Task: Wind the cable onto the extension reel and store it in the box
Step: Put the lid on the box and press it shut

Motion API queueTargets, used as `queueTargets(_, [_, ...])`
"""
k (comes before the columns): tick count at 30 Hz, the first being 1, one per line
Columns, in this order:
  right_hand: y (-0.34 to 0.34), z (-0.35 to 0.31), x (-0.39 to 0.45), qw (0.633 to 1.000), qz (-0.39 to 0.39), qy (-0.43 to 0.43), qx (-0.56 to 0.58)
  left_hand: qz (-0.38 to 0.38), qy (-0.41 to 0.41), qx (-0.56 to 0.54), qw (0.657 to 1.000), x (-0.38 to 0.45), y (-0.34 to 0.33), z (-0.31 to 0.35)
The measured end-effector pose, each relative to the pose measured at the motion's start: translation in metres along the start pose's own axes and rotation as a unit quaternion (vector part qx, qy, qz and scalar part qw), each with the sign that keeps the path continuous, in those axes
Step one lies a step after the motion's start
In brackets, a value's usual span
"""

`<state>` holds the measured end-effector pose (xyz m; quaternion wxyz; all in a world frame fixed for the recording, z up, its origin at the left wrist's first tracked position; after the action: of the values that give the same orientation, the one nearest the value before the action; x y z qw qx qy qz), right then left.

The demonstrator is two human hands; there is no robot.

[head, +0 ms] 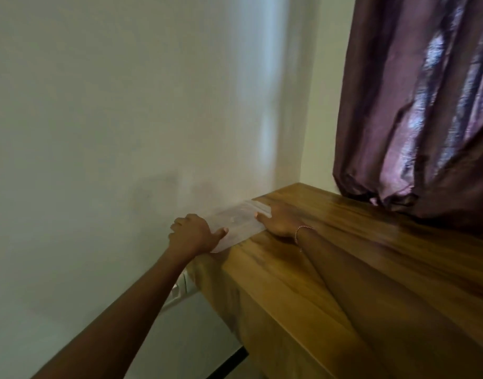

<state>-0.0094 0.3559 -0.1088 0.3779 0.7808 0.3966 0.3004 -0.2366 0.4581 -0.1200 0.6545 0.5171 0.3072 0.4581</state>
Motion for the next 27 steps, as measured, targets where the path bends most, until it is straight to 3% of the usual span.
queueTargets(4, [-0.016, -0.005, 0.025, 1.000, -0.029, -0.005, -0.011, -0.032, -0.059, -0.044, 0.997, 0.008, -0.011, 0.004])
queueTargets(8, [-0.014, -0.003, 0.037, 1.000, -0.014, -0.008, -0.003, -0.027, -0.050, -0.077, 0.995, 0.010, -0.014, 0.009])
queueTargets(12, [0.013, 0.002, 0.033, 0.997, 0.046, -0.010, 0.058, 0.020, -0.025, -0.131, 0.991, 0.006, -0.007, 0.019])
queueTargets(15, [0.038, 0.027, 0.021, 0.982, 0.093, -0.065, 0.151, 0.085, -0.003, -0.173, 0.981, -0.007, 0.006, 0.032])
queueTargets(21, [0.113, 0.086, -0.028, 0.915, 0.200, -0.167, 0.307, 0.144, -0.053, -0.409, 0.900, -0.024, 0.032, 0.087])
queueTargets(27, [0.207, 0.139, -0.112, 0.869, 0.275, -0.196, 0.361, 0.042, -0.030, -0.583, 0.811, -0.048, 0.013, 0.180])
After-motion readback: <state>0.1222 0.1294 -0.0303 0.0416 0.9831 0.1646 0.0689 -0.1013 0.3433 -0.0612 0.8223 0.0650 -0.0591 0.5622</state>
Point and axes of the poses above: each hand's wrist, its own x-axis towards the middle knuckle, its own y-axis out of the back of the hand, z = x × y, the point moved 10 cm from there along x, towards the middle knuckle, and after that the axes turned 1 degree about -z, right-handed, at the moved point
